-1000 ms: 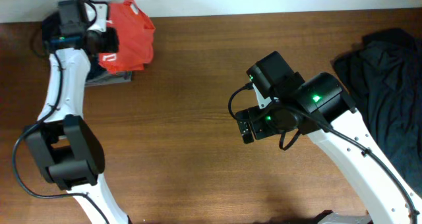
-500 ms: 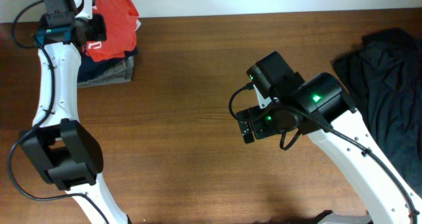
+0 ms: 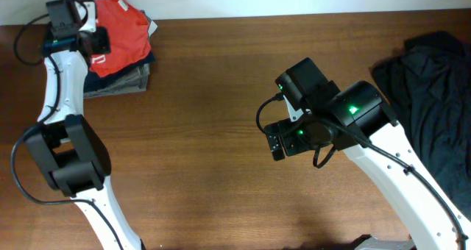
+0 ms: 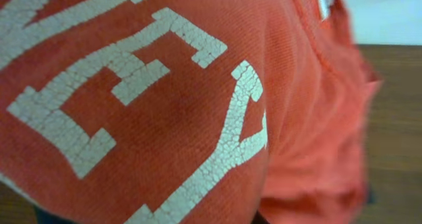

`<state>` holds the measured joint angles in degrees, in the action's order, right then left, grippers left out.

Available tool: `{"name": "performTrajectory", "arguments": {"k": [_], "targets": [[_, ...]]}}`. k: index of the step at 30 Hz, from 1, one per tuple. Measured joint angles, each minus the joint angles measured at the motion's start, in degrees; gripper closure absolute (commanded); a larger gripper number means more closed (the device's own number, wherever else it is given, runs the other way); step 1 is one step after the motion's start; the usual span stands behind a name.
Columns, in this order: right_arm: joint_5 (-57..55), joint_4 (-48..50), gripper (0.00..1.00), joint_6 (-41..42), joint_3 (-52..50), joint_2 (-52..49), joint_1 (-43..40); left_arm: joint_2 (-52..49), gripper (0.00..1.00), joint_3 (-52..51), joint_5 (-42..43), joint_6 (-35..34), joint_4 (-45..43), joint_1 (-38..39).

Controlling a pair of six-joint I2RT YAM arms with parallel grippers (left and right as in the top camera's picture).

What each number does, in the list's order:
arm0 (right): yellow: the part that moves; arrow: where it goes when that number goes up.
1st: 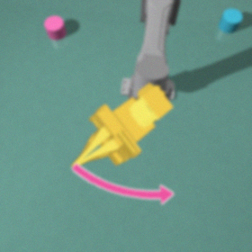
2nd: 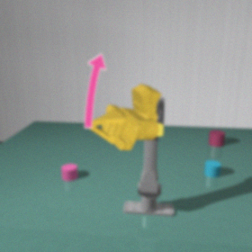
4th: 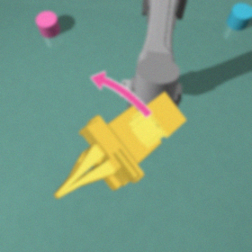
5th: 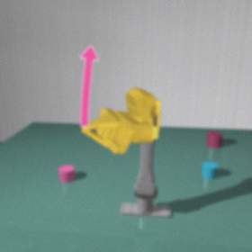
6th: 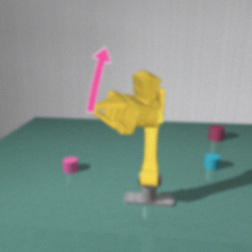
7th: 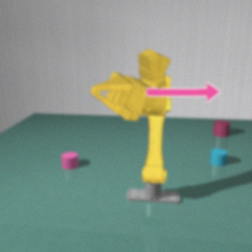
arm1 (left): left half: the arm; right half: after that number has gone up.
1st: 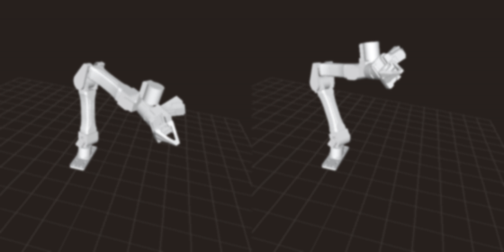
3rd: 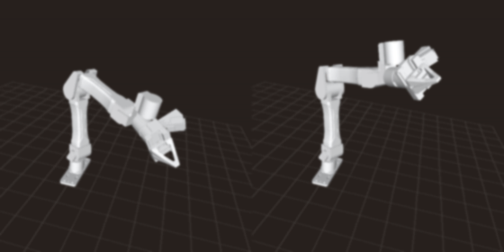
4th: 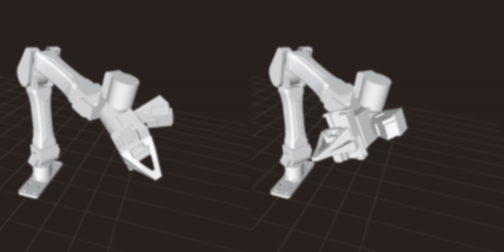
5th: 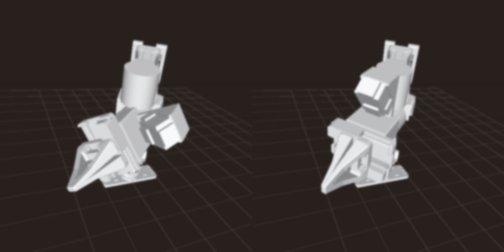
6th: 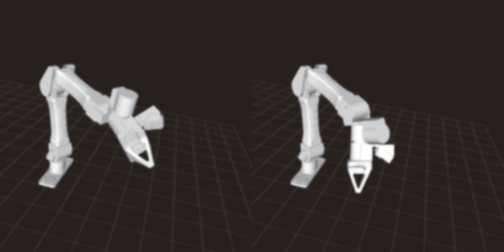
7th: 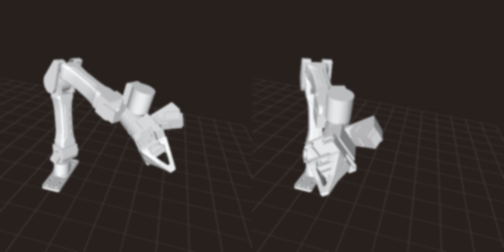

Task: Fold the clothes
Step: 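Carry the folded shirt with the left gripper onto the top-left clothes stack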

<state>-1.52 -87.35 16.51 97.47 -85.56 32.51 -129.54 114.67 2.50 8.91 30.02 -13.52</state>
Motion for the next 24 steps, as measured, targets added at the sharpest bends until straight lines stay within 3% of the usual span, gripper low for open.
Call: {"name": "performTrajectory", "arguments": {"k": [2, 4, 7, 8, 9, 10, 17, 18, 20, 23, 24], "targets": [[0.0, -0.1, 0.01, 0.0, 0.0, 0.0, 0.0, -1.4, 0.84, 0.0, 0.0, -0.1, -1.1, -1.3], [0.0, -0.1, 0.01, 0.0, 0.0, 0.0, 0.0, -2.6, 0.67, 0.0, 0.0, -0.3, -2.4, -2.9], [0.0, -0.2, 0.01, 0.0, 0.0, 0.0, 0.0, -3.7, 0.58, 0.0, -1.1, -1.0, -3.6, -4.6], [0.0, -0.3, 0.01, 0.0, 0.0, 0.0, 0.0, -3.9, 0.5, 0.0, -1.9, -1.3, -4.1, -5.1], [0.0, -0.3, 0.01, 0.0, 0.0, 0.0, 0.0, -4.1, 0.31, 0.0, -2.9, -1.9, -4.7, -5.7], [0.0, -0.3, 0.01, 0.0, 0.0, 0.0, 0.0, -4.1, 0.04, 0.0, -3.8, -2.7, -5.0, -6.2], [0.0, -0.5, 0.01, 0.0, 0.0, 0.0, 0.0, -4.1, 0.01, 2.4, -7.2, -6.1, -2.9, -9.8], [0.0, -0.5, 0.01, 0.0, 0.0, 0.0, 0.0, -4.0, 0.04, 2.5, -7.3, -6.5, -2.4, -9.9], [0.0, -0.5, 0.01, 0.0, 0.0, 0.0, 0.0, -3.3, 0.3, 2.6, -6.2, -7.8, -0.5, -9.7], [0.0, -0.5, 0.01, 0.0, 0.0, 0.0, 0.0, -1.2, 0.99, 2.6, -0.9, -9.2, 0.3, -9.1], [0.0, -0.5, 0.01, 0.0, 0.0, 0.0, 0.0, 0.0, 0.99, 2.6, 1.1, -9.4, 0.1, -8.9]]}}
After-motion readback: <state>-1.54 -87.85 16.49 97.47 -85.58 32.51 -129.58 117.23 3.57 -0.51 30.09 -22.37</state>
